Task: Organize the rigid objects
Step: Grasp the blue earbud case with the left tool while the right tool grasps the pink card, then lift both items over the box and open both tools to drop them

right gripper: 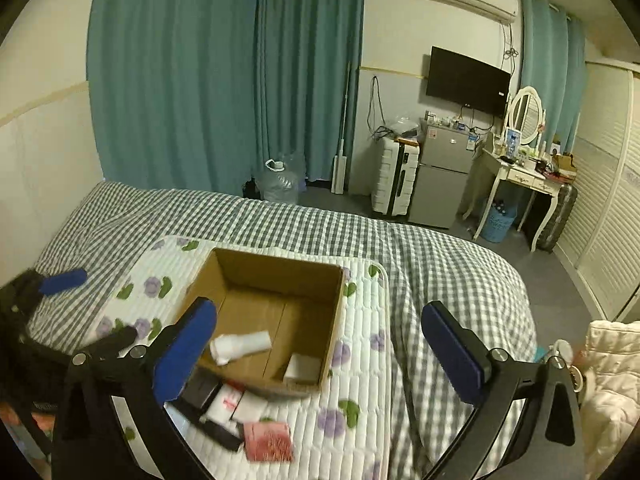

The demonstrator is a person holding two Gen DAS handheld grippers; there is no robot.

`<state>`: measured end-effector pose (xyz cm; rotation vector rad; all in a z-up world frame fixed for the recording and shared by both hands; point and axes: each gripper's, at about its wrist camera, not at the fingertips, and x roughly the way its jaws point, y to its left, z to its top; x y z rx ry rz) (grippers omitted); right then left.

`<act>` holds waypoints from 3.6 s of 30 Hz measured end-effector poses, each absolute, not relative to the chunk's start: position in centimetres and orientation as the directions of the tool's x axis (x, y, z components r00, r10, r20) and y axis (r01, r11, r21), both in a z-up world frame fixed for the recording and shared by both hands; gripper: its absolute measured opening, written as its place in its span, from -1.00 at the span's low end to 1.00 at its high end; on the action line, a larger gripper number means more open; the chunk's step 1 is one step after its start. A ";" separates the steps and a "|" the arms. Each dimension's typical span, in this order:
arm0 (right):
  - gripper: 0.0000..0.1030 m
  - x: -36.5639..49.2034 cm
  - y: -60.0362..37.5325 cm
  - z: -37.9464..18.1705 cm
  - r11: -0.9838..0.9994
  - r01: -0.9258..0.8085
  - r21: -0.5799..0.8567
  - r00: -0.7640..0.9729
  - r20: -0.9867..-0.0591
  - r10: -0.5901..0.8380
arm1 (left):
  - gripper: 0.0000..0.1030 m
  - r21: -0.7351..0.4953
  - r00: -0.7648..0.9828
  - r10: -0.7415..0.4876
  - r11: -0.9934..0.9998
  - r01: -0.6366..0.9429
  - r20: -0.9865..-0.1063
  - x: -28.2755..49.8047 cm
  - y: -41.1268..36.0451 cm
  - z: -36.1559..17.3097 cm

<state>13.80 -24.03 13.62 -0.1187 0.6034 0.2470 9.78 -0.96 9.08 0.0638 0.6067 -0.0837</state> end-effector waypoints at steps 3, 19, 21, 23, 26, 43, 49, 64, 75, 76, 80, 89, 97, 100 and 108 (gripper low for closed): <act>1.00 11.2 -24.2 14.3 0.961 -0.274 -0.047 0.787 -0.585 0.196 | 0.99 0.046 0.839 -0.047 0.995 0.086 -0.541 7.0 -0.7 10.1; 1.00 11.3 -22.2 -0.3 0.953 -0.301 -0.029 0.625 -0.761 0.174 | 1.00 -0.001 0.705 0.017 1.000 -0.025 -0.709 8.3 2.7 -6.0; 1.00 12.4 -22.2 -3.5 0.953 -0.303 -0.021 0.582 -0.796 0.167 | 0.99 0.017 0.664 0.026 1.000 -0.019 -0.748 8.7 2.7 -8.7; 1.00 13.3 -22.2 -6.1 0.951 -0.309 -0.022 0.552 -0.818 0.161 | 0.99 0.020 0.617 0.021 1.000 -0.008 -0.787 9.1 2.5 -11.2; 1.00 14.1 -22.1 -9.3 0.946 -0.323 -0.019 0.498 -0.854 0.152 | 0.95 0.052 0.567 0.037 0.999 0.009 -0.823 9.8 1.9 -13.6; 0.95 12.9 -20.3 -14.2 0.889 -0.448 -0.094 0.441 -0.888 0.128 | -0.01 0.008 0.525 -0.042 0.996 0.091 -0.850 9.2 0.3 -13.6; 0.80 14.0 -19.3 -15.6 0.895 -0.434 -0.102 0.439 -0.892 0.111 | -0.01 -0.035 0.532 -0.066 0.997 0.068 -0.844 9.1 1.1 -12.1; 0.32 14.2 -16.7 -15.2 0.857 -0.489 -0.159 0.439 -0.894 0.085 | -0.01 -0.023 0.512 -0.050 0.998 0.058 -0.858 8.9 1.7 -11.6; 0.32 12.3 -17.3 -5.4 0.855 -0.472 -0.216 0.549 -0.831 0.094 | -0.01 -0.077 0.587 -0.114 0.993 0.088 -0.802 8.1 0.9 -4.5; 0.32 11.9 -17.5 -4.3 0.856 -0.469 -0.218 0.561 -0.822 0.098 | -0.01 -0.073 0.605 -0.114 0.993 0.092 -0.788 8.2 0.8 -3.2; 0.32 12.0 -18.7 1.0 0.858 -0.455 -0.239 0.630 -0.767 0.121 | -0.01 -0.058 0.662 -0.109 0.994 0.098 -0.742 9.4 0.5 1.1; 0.32 16.8 -18.6 9.2 0.883 -0.417 -0.217 0.725 -0.665 0.179 | -0.01 -0.033 0.712 -0.098 0.994 0.104 -0.696 16.6 0.0 4.7; 0.32 23.9 -17.8 6.3 0.889 -0.420 -0.182 0.711 -0.675 0.197 | -0.01 -0.004 0.673 -0.096 0.991 0.137 -0.733 24.2 -1.5 -1.2; 0.32 26.1 -18.0 3.8 0.895 -0.418 -0.156 0.688 -0.697 0.200 | -0.01 0.012 0.664 -0.077 0.992 0.127 -0.744 26.0 -1.7 -3.5; 0.32 28.6 -18.8 -0.3 0.894 -0.425 -0.142 0.668 -0.716 0.204 | 0.36 -0.017 0.667 -0.079 0.995 0.098 -0.741 27.8 -1.5 -5.7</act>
